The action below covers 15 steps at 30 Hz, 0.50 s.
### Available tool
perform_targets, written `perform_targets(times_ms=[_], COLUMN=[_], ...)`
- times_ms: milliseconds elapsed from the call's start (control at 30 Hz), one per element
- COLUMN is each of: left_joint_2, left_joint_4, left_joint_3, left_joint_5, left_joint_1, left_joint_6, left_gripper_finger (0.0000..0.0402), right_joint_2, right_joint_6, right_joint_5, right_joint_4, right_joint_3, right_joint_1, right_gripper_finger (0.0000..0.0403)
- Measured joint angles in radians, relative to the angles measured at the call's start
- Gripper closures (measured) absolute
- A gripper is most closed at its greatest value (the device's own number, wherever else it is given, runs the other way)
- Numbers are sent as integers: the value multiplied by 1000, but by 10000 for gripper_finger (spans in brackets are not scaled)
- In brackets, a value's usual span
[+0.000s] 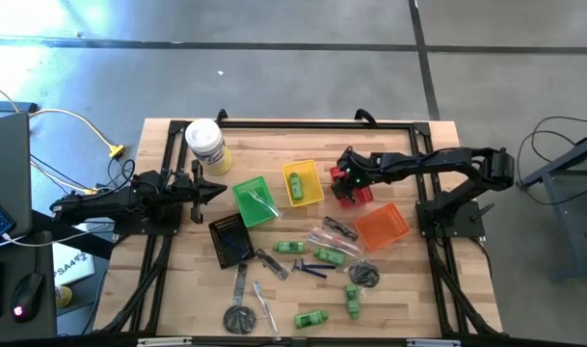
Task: Pick & Place Travel size toiletries
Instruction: Adjust the red bin
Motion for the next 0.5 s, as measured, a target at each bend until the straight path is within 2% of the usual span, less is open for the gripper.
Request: perform_targets(times_ms=[200, 300, 400, 500], left_joint_2=[0, 0, 0, 0], left_joint_4=[-9, -19, -23, -23], left_joint_3=[0, 0, 0, 0], left_joint_5=[0, 0, -1, -1], left_joint_1=[0, 0, 0, 0], left_joint_6=[0, 0, 6, 9], left_gripper_finger=[402, 402, 402, 402], right_joint_2=[0, 0, 0, 0], right_joint_6=[-75, -196, -370, -549], right_joint_5=[82, 95, 60, -26], right_joint_4=[-187, -297, -394, -440], right_joint_3=[110, 178, 241, 274], right_joint_1=[28, 56, 101, 151], right_gripper_finger=[252, 252, 252, 252])
